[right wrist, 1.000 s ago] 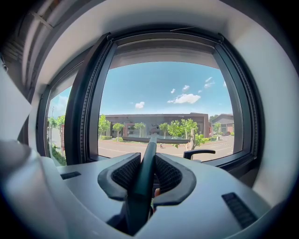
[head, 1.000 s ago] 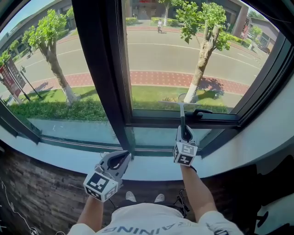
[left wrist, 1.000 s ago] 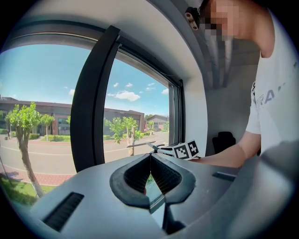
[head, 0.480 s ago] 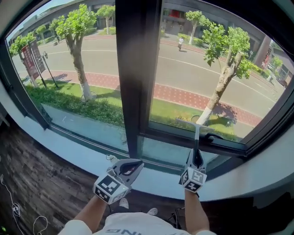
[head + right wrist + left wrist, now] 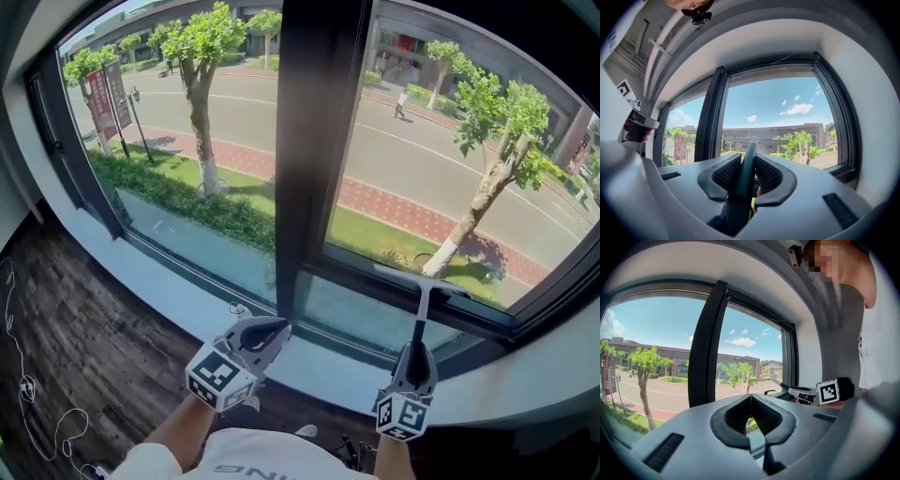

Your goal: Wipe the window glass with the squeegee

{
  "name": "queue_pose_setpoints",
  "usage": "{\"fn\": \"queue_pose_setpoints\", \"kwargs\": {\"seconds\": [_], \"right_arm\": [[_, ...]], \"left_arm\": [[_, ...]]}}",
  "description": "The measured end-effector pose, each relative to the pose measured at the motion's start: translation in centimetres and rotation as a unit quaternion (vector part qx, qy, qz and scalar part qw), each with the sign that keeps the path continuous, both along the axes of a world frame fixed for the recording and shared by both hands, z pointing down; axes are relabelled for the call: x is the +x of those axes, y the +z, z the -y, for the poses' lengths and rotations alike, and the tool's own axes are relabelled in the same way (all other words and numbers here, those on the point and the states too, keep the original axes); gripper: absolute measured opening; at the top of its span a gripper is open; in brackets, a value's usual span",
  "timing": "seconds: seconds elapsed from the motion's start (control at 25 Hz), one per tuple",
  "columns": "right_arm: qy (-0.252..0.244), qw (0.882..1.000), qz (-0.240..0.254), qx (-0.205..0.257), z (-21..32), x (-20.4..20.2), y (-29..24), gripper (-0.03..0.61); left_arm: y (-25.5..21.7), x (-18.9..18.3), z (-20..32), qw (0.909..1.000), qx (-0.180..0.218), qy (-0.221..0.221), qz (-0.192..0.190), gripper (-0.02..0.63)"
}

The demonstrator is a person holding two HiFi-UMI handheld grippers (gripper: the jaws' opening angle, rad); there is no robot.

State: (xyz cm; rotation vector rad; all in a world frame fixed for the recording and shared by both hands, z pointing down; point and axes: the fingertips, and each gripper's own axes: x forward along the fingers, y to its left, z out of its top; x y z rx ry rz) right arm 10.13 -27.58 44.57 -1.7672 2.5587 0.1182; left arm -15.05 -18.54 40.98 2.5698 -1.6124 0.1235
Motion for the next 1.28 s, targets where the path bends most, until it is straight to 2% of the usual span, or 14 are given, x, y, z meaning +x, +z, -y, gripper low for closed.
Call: {"fn": "queue_pose_setpoints", "kwargs": {"seconds": [0.12, 0.28, 0.48, 0.6, 0.68, 0.8, 0.96, 1.28], "right_arm": [[-0.001, 1.0, 0.01, -0.007, -0.7, -0.7, 0.5, 0.1], [0.019, 0.999, 0.014, 0.024, -1.2, -1.3, -3.3, 0.1], [0.05, 0.99, 0.031, 0.125, 1.7, -4.7, -13.6, 0.1], [0.063, 0.975, 0.056, 0.206, 4.8, -8.4, -22.6, 0.1], [0.068, 0.967, 0.073, 0.234, 7.0, -11.4, -28.1, 0.1], [0.076, 0.963, 0.077, 0.247, 8.9, -15.3, -33.3, 0.1], [0.092, 0.959, 0.056, 0.262, 9.4, -18.6, -37.1, 0.1], [0.107, 0.959, 0.055, 0.255, 10.0, -19.4, -40.0, 0.1]], "left_arm": [[1.4, -0.5, -0.4, 0.9999, -0.008, 0.006, -0.005, 0.018], [1.3, -2.3, -0.6, 0.9997, 0.003, 0.019, -0.018, 0.018], [1.7, -6.5, -1.3, 0.9988, 0.01, 0.048, -0.006, 0.018], [1.8, -10.2, -1.4, 0.9978, 0.014, 0.065, -0.002, 0.018], [1.7, -12.4, -1.5, 0.9963, 0.016, 0.084, 0.004, 0.018], [1.8, -15.5, -1.9, 0.994, 0.018, 0.108, 0.012, 0.017], [1.9, -18.5, -1.5, 0.9931, 0.01, 0.116, -0.009, 0.018], [1.4, -19.2, -1.4, 0.9904, 0.016, 0.136, -0.022, 0.018]]}}
